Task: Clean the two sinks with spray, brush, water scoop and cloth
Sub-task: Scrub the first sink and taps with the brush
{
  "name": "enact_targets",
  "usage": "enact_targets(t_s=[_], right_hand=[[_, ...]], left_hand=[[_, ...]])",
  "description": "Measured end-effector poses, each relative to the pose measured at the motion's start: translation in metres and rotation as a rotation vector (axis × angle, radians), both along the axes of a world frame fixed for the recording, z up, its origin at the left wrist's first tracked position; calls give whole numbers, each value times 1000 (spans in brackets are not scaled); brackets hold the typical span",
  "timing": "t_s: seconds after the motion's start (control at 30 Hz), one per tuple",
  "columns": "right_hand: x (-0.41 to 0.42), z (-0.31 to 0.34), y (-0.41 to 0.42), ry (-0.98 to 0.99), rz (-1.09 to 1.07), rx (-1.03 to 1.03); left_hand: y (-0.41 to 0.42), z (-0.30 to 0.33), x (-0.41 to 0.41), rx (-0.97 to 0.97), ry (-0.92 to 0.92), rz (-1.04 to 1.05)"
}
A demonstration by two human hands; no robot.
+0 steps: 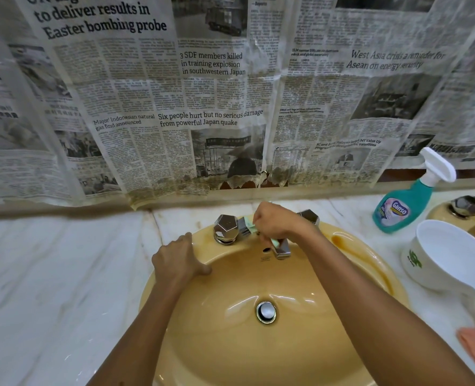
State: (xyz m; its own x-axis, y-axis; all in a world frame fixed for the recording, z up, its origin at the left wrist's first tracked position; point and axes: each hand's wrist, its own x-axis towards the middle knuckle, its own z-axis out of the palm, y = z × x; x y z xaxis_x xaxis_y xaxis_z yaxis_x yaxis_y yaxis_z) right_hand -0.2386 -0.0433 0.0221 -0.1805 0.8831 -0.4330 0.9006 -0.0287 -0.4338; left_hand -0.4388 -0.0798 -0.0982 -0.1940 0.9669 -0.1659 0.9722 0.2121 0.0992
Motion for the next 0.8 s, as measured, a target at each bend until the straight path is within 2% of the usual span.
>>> enact_targets(t_s=[0.1, 0.23, 0.63, 0.8], right_hand=[[-3, -4, 5, -21, -5, 46], [8, -6, 10, 30, 35, -29], [5, -14, 22, 25, 45, 192], [-3, -7, 29, -26, 313, 222]], left_hand=[[-1, 1, 1, 3, -1, -5], [-1, 2, 1, -7, 1, 3], [1, 5, 2, -31, -7, 13], [0, 5, 3, -20, 10, 11]])
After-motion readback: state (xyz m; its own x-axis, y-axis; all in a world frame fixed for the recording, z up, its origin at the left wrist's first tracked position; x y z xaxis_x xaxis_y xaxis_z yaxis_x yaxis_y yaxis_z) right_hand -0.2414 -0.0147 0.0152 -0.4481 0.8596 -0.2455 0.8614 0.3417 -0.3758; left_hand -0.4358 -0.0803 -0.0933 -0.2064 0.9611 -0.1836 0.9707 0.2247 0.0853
